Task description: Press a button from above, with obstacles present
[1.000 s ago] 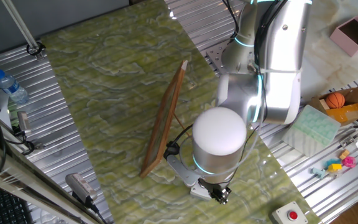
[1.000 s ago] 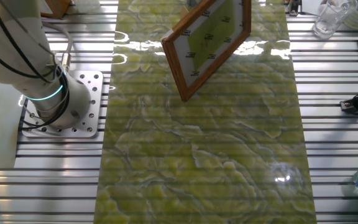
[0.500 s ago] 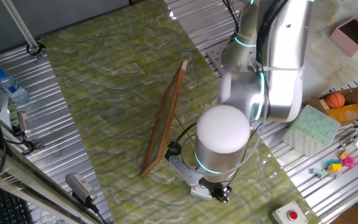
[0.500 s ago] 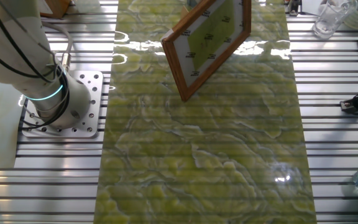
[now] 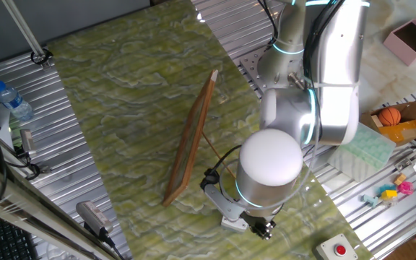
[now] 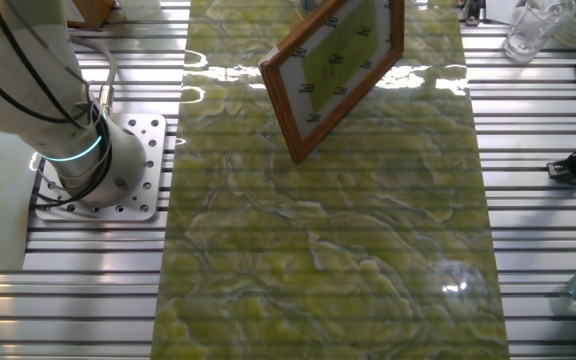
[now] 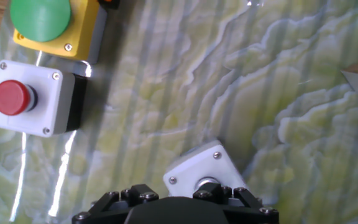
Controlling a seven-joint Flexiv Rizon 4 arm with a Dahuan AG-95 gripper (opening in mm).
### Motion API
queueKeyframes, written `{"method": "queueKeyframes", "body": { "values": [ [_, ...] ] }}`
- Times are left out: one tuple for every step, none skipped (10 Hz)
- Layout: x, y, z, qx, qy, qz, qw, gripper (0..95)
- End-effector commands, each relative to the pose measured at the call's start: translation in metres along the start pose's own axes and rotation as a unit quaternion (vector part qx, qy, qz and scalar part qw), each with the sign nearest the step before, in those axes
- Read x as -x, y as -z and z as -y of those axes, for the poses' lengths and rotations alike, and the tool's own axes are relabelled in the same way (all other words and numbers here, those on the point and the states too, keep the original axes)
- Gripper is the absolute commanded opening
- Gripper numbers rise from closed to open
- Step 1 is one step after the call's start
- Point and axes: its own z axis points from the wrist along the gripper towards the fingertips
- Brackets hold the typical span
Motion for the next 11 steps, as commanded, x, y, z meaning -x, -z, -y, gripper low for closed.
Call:
{"method": "queueKeyframes", "body": {
  "values": [
    [0.000, -0.002, 0.001, -0.006, 0.002, 0.002, 1.0000, 57.0],
    [-0.003, -0.004, 0.003, -0.009, 0.003, 0.002, 1.0000, 57.0],
    [-0.005, -0.006, 0.005, -0.010, 0.005, 0.002, 0.9999, 57.0],
    [-0.007, -0.006, 0.006, -0.010, 0.006, 0.003, 0.9999, 57.0],
    [-0.007, -0.005, 0.006, -0.010, 0.005, 0.003, 0.9999, 57.0],
    [-0.007, -0.004, 0.006, -0.010, 0.004, 0.004, 0.9999, 57.0],
    [-0.006, -0.004, 0.007, -0.010, 0.004, 0.004, 0.9999, 57.0],
    [-0.006, -0.003, 0.011, -0.009, 0.007, 0.004, 0.9999, 57.0],
    [-0.006, -0.003, 0.011, -0.009, 0.007, 0.004, 0.9999, 57.0],
    [-0.006, -0.004, 0.011, -0.009, 0.007, 0.005, 0.9999, 57.0],
    [-0.006, -0.004, 0.011, -0.009, 0.007, 0.006, 0.9999, 57.0]
  ]
}}
